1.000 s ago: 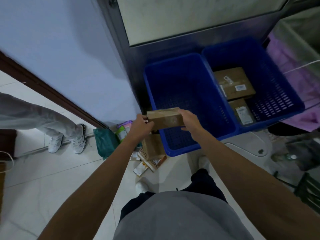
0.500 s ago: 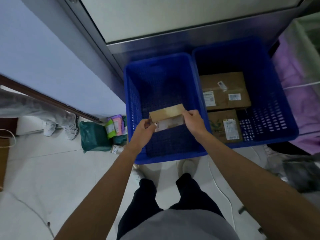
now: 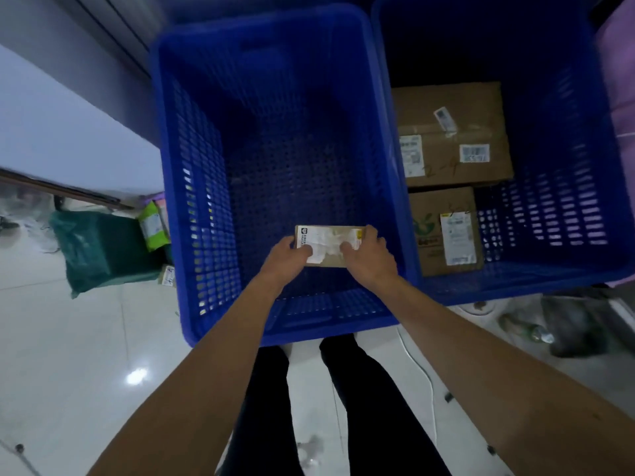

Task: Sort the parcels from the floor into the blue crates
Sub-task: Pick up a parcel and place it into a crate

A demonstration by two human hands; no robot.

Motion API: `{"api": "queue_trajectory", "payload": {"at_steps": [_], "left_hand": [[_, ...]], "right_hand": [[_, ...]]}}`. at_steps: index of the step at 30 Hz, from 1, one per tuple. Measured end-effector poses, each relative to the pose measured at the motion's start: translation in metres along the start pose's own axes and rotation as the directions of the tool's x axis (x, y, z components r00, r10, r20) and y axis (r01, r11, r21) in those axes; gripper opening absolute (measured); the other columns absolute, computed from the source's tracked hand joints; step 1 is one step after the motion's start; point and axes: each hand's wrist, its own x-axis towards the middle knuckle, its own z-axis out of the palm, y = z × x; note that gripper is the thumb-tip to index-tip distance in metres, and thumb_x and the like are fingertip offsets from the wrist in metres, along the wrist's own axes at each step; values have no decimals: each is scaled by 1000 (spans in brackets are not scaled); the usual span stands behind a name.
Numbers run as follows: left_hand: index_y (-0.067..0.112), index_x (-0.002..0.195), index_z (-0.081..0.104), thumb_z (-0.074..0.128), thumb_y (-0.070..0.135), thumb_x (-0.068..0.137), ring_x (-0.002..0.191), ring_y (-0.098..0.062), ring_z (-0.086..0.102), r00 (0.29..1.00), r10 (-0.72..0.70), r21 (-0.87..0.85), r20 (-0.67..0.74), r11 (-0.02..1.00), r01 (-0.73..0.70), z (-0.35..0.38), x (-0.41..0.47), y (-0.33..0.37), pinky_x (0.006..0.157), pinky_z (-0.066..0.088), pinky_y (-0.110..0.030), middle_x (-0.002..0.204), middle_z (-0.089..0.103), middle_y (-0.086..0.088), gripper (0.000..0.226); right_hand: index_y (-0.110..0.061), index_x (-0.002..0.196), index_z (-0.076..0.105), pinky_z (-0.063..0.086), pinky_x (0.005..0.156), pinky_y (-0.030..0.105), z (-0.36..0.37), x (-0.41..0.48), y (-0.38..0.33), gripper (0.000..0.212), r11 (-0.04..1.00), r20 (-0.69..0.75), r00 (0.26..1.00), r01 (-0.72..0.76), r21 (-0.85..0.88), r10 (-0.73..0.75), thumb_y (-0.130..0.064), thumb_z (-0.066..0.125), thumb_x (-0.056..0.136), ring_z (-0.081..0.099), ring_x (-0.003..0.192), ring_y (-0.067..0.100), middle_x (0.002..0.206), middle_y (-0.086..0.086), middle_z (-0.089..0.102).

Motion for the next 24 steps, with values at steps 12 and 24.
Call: {"api": "queue_trajectory", "payload": {"at_steps": [12, 24], "left_hand": [[9, 100, 59, 51, 19, 86, 79, -20, 56, 957, -216, 263, 193, 951, 162, 73, 109, -73, 65, 46, -28, 96, 59, -6, 19], [16, 118, 61, 50, 27, 80, 98, -26, 61, 930, -268, 476, 253, 871, 121, 80, 126, -96, 91, 52, -42, 112, 64, -8, 41]], "right_hand": [[-16, 160, -7, 45, 99, 45, 85, 99, 68, 91, 773, 149, 977, -25, -634, 154, -35, 58, 99, 38, 138, 42, 163, 25, 3], [-6, 158, 1, 47, 81, 38, 94, 131, 75, 86, 434, 273, 960, 221, -874, 61, -23, 59, 97, 55, 120, 30, 143, 19, 47]]}}
